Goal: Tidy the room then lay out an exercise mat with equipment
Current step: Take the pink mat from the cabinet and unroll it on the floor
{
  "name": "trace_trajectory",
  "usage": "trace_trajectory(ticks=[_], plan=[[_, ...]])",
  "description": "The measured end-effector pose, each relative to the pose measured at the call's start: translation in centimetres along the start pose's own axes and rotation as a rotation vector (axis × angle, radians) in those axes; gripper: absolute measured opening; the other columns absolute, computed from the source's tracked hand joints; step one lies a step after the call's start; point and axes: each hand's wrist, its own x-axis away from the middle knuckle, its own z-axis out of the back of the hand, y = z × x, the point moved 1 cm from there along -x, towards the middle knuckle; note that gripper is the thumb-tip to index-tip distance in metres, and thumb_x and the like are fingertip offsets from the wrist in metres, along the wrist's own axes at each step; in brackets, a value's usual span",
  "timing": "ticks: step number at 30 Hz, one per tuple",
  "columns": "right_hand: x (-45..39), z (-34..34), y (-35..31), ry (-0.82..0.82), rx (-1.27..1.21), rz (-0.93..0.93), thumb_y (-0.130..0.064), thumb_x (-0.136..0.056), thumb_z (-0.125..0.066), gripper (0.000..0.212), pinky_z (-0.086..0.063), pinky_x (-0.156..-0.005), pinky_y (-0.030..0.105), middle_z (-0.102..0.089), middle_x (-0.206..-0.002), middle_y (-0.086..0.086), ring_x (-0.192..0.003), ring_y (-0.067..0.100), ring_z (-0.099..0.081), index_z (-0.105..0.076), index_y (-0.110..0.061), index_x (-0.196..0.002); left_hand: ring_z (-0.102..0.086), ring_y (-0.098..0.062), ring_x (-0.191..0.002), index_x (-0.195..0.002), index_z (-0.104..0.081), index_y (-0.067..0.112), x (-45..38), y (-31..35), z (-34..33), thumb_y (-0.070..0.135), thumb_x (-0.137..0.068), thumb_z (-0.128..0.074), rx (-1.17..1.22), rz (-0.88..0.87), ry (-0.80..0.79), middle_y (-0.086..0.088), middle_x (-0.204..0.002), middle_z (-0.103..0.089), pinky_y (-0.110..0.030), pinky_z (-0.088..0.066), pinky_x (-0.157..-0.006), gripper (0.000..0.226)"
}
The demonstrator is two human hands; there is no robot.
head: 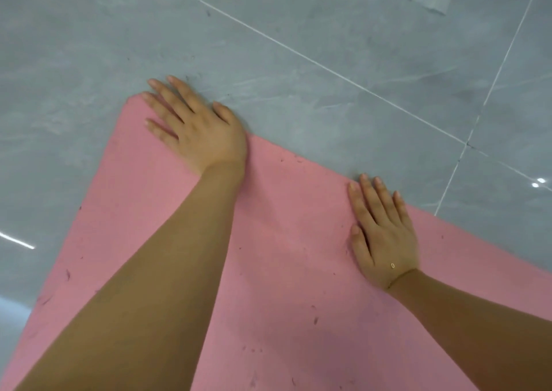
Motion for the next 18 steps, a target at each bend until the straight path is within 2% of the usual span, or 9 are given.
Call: trace_trajectory(ticks=[8,13,16,18], plan=[[0.4,0.0,-0.1,0.018,0.003,0.006,-0.029,-0.090,-0.028,0.063,-0.008,-0.119,0.043,-0.015,-0.158,0.002,-0.147,0.021,-0.010,-0.016,-0.020,-0.151,-0.001,-0.024,-0.148,-0.152,-0.007,0.011,0.5,-0.7,0.6,0.025,-0.092,-0.027,0.065,0.006,0.030,-0.007,-0.161,-0.003,-0.046,0.001,-0.119,0.065],[0.4,-0.1,0.1,0.000,0.017,0.026,-0.029,-0.089,-0.028,0.064,-0.003,-0.119,0.041,-0.015,-0.159,0.003,-0.147,0.022,-0.009,-0.014,-0.021,-0.151,-0.014,-0.018,-0.147,-0.149,-0.024,0.012,1.7,-2.2,1.1,0.018,-0.092,-0.030,0.363,-0.112,0.093,-0.004,-0.158,-0.020,-0.034,0.000,-0.118,0.058],[0.1,-0.2,0.0,-0.003,0.033,0.036,-0.029,-0.088,-0.026,0.065,-0.003,-0.119,0.041,-0.014,-0.159,0.004,-0.147,0.023,-0.009,-0.012,-0.021,-0.151,-0.019,-0.020,-0.146,-0.147,-0.030,0.010,6.5,-5.2,1.0,0.022,-0.091,-0.038,0.367,-0.193,0.049,-0.006,-0.157,-0.024,-0.036,-0.002,-0.118,0.058],[0.2,-0.2,-0.1,-0.008,0.050,0.030,-0.029,-0.087,-0.026,0.067,-0.003,-0.118,0.041,-0.015,-0.159,0.007,-0.146,0.025,-0.011,-0.008,-0.021,-0.151,-0.014,-0.020,-0.147,-0.148,-0.031,0.015,12.0,-7.7,0.9,0.031,-0.092,-0.041,0.343,-0.223,-0.018,-0.005,-0.158,-0.020,-0.041,0.001,-0.118,0.058]])
